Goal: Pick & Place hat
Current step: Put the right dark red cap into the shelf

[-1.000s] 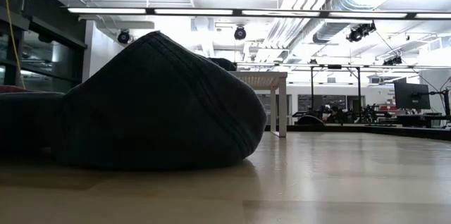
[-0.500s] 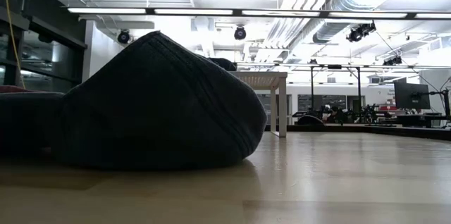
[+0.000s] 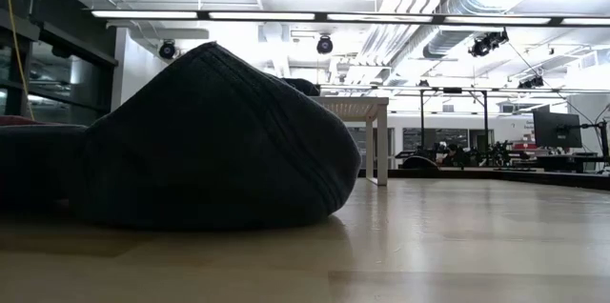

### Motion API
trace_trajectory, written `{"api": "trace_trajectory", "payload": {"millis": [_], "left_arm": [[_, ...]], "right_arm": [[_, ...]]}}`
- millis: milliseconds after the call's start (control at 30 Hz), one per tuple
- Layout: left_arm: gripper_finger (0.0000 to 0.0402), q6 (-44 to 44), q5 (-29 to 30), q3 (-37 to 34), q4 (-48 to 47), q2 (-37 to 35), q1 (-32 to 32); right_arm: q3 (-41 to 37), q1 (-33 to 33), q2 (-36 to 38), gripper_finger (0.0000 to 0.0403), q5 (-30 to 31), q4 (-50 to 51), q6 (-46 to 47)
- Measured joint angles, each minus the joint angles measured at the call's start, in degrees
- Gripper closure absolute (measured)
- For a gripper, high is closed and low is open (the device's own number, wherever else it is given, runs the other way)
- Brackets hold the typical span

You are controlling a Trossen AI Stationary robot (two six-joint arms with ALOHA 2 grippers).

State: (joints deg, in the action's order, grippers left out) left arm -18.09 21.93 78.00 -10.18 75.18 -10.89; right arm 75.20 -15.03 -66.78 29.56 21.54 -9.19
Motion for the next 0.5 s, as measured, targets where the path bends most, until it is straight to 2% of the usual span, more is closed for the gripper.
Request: {"api": "trace_trajectory", "payload": {"millis": [67,300,500], "left_arm": [[0.0383,0.71,0.09,0.0,0.01,0.0,-0.01],[0.0383,4.64,0.18,0.0,-0.05,0.0,0.01],[0.0383,13.95,0.26,0.0,-0.3,0.0,0.0]], "right_arm": [[0.0,0.0,0.0,0.0385,0.0,0.06,0.02],[0.0,-0.01,0.16,0.0341,0.0,0.07,0.23],[0.0,-0.02,2.01,0.0319,0.08,0.14,4.7]]}}
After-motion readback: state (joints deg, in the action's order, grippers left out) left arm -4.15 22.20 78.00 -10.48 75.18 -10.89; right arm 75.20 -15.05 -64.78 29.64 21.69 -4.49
